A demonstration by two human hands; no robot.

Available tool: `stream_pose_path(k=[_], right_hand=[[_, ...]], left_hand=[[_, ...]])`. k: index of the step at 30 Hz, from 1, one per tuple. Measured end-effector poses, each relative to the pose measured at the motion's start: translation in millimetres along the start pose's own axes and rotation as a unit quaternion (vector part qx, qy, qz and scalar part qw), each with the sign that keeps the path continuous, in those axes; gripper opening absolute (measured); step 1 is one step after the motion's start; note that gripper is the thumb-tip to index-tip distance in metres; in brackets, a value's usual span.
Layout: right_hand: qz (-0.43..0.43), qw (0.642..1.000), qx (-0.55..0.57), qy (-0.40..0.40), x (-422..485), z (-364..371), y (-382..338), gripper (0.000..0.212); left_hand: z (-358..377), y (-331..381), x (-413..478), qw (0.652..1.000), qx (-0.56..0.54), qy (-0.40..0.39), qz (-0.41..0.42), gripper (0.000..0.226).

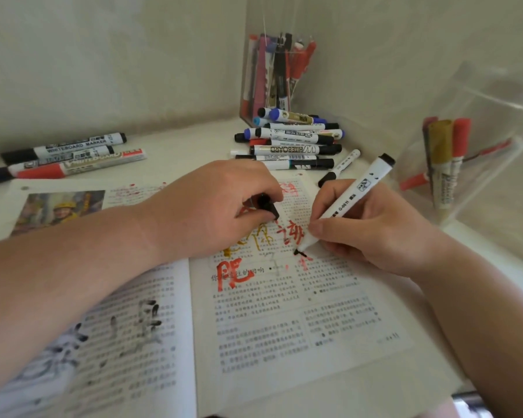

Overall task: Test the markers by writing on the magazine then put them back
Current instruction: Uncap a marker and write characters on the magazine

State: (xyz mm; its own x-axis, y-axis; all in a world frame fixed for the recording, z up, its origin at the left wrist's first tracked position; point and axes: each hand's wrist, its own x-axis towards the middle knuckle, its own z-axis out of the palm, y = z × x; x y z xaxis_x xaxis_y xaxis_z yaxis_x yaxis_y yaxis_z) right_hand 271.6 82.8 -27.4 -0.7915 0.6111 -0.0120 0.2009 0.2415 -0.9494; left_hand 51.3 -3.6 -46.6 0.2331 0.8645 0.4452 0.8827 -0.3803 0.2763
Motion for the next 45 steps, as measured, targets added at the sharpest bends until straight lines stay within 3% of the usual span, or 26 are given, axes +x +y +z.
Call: stream_pose_path(k=[4, 9, 12, 15, 18, 29, 35, 39, 42, 45], right_hand=[[-0.005, 0.999, -0.042, -0.016, -3, -1, -3, 0.013], [-0.011, 0.998, 0.058, 0.030, -1, -12, -5, 0.009], [-0.001, 0.999, 0.053, -0.010, -8, -19, -6, 0.012], [0.018, 1.000, 0.007, -0.004, -15, -16, 1, 0.007], [0.034, 0.996, 0.056, 0.057, -17, -13, 6, 0.005], [0.039, 0.995, -0.055, 0.077, -22, -4, -1, 0.008], [0.051, 0.990, -0.092, 0.098, -21, -6, -1, 0.011], [0.059, 0.996, -0.033, 0.064, -24, -2, -5, 0.011], [0.053, 0.991, -0.083, 0.086, -23, -4, -3, 0.014], [0.059, 0.992, -0.060, 0.099, -22, -6, -4, 0.012]], left_hand=[[2, -1, -1, 1.000, 0.016, -0.023, -0.008, 0.027], [2, -1, -1, 0.999, 0.036, -0.023, -0.012, 0.036], [3, -1, 0, 0.999, 0.031, -0.017, -0.015, 0.038], [3, 0, 1, 1.000, 0.025, -0.006, -0.002, 0.028], [0, 2, 2, 1.000, 0.001, 0.008, -0.007, 0.011], [-2, 8, -1, 0.992, -0.092, 0.027, -0.082, 0.018], [1, 2, -1, 0.997, -0.050, -0.009, -0.051, 0.026], [3, -1, 1, 0.999, -0.009, -0.022, -0.022, 0.023], [3, 0, 1, 1.000, 0.000, -0.021, -0.024, 0.016], [2, 3, 0, 0.998, 0.002, -0.014, -0.053, 0.011]])
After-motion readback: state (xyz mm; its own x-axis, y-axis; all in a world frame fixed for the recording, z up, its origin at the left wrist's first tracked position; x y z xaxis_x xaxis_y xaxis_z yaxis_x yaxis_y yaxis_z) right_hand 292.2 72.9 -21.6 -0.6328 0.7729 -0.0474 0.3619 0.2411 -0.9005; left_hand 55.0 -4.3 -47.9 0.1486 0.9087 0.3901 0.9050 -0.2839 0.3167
